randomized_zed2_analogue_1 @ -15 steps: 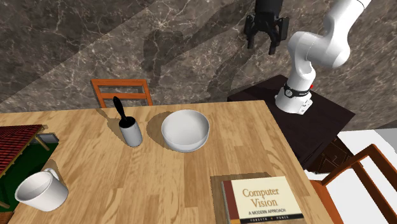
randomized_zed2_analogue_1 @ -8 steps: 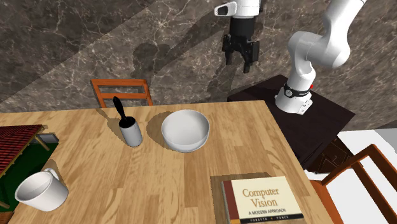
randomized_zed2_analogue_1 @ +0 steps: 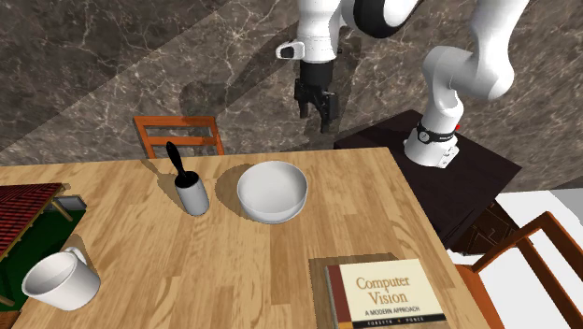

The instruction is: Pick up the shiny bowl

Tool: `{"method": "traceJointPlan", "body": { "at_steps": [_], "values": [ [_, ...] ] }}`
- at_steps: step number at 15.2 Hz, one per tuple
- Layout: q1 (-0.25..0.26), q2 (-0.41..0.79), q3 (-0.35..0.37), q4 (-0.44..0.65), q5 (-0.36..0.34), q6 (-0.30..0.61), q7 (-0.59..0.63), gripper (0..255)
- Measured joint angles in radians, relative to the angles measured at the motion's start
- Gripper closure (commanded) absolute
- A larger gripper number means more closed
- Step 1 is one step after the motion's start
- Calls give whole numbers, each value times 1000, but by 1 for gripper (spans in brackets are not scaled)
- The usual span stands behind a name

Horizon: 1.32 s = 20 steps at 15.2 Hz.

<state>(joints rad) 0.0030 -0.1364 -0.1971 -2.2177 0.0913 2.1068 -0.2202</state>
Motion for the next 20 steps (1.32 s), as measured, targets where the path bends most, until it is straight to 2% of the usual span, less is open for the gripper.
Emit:
{"method": "traceJointPlan", "body": {
  "at_steps": [8, 14, 20],
  "values": [
    [-25, 310, -25, 184, 51, 104, -92, 0],
    [-62, 557, -20, 404, 87, 115, -139, 0],
    [-71, 624, -13, 421, 100, 162, -153, 0]
  ]
}}
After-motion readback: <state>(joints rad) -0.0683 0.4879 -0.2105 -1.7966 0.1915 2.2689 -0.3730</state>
